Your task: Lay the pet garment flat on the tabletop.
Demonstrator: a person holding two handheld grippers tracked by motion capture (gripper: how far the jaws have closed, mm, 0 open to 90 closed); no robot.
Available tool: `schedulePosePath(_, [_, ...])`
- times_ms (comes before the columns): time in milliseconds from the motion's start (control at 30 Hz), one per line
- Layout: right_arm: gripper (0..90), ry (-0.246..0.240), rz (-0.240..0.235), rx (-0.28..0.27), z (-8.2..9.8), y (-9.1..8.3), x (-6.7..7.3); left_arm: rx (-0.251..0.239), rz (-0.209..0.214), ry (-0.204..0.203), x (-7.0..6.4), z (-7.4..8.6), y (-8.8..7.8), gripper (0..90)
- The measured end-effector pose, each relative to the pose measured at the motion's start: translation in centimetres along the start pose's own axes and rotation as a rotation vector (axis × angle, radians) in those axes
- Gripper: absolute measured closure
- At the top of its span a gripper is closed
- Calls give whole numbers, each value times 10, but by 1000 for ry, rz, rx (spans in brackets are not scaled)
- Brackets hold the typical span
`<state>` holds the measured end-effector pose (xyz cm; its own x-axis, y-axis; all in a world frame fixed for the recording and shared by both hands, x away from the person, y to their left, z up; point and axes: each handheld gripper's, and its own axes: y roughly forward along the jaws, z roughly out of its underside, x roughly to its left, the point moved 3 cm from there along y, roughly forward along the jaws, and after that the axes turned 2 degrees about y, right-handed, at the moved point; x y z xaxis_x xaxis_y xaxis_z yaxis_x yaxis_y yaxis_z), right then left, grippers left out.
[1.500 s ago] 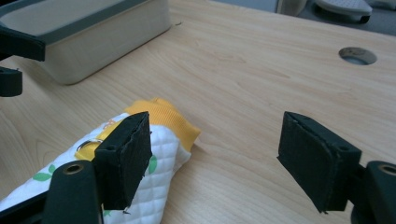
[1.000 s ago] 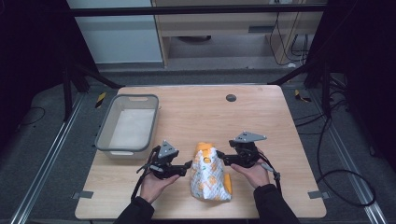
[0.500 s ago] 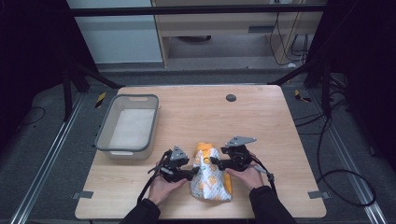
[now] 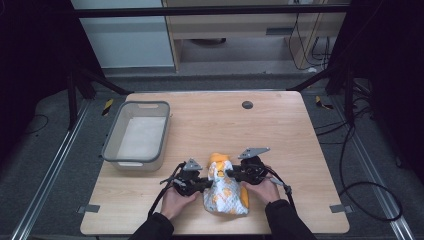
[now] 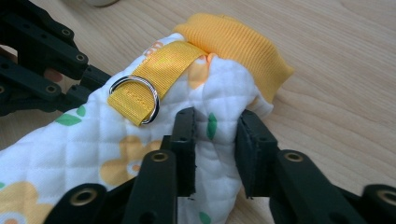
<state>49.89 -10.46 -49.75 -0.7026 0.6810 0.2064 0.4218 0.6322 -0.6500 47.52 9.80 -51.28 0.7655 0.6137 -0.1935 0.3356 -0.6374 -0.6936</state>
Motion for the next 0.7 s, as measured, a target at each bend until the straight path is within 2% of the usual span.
schedulePosePath(133, [835, -3, -7, 7, 0, -1, 0, 12, -1, 13, -1, 0, 0, 855])
schedulePosePath(300, [852, -9, -4, 1, -1, -7, 0, -3, 1, 15, 0, -1, -6, 870])
schedulePosePath(500, [854, -17, 12, -21, -2, -20, 0, -36, -15, 10, 1, -4, -20, 876])
schedulePosePath(700, [856, -33, 27, -61, -2, -34, 1, -95, -34, 17, -1, -12, -41, 878])
